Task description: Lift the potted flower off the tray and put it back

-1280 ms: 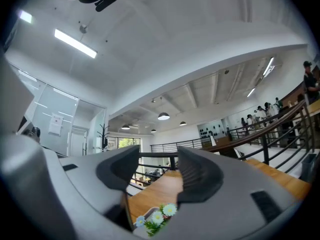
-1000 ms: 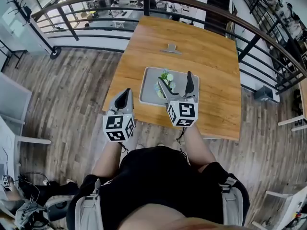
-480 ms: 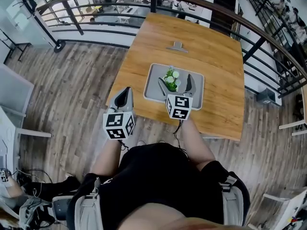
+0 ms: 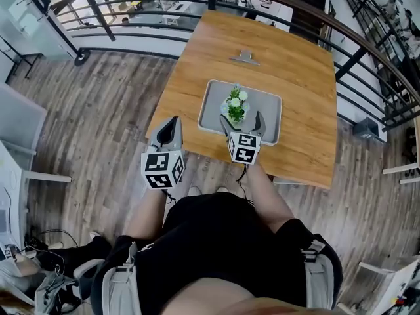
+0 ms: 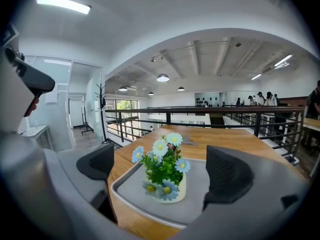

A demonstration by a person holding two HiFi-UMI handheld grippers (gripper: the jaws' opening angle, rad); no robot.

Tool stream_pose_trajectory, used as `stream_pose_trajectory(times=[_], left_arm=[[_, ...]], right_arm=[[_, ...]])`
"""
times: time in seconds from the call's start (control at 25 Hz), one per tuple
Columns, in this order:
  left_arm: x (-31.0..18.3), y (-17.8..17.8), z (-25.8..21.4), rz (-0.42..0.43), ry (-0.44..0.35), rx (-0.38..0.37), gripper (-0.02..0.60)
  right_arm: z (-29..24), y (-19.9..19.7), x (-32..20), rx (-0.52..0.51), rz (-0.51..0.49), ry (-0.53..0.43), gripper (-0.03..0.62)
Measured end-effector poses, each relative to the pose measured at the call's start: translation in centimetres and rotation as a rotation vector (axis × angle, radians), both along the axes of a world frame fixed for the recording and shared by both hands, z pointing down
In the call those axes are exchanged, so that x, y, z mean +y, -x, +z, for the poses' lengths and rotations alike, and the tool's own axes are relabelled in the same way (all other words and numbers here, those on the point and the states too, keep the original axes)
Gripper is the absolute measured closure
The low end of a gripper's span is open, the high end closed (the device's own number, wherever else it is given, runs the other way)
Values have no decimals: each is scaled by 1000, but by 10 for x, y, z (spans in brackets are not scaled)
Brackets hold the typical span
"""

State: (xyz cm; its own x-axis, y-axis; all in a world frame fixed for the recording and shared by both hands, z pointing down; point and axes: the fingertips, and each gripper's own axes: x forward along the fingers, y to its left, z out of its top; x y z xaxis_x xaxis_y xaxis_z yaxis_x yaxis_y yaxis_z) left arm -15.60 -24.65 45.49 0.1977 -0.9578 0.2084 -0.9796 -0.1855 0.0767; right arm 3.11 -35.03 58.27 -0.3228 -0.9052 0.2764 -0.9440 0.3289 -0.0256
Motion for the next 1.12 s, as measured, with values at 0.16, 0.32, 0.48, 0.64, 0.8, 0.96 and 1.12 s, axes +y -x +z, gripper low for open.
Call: stream_pose_trajectory(times=[0.16, 0.32, 0.48, 0.64, 0.8, 0.96, 1.12], left_arm=[[0, -2, 3, 0, 9, -6, 566], [1, -4, 13, 0, 30, -15, 566], [3, -1, 16, -12, 41, -23, 566], [3, 5, 17, -29, 44, -35, 566], [5, 14, 19, -58, 53, -46, 566], [3, 25, 19, -89, 57, -54, 566], [1, 32, 21, -112, 57, -55, 566]], right_arm=[[25, -3, 1, 8, -5, 42, 36], [52, -6, 1, 18, -9, 84, 36], [77, -5, -2, 18, -15, 130, 36], [100, -4, -7, 10, -23, 169, 37], [114, -6, -14, -13, -5, 197, 37], [125, -4, -27, -5, 5, 213, 37], [130, -2, -42, 20, 22, 204, 39]])
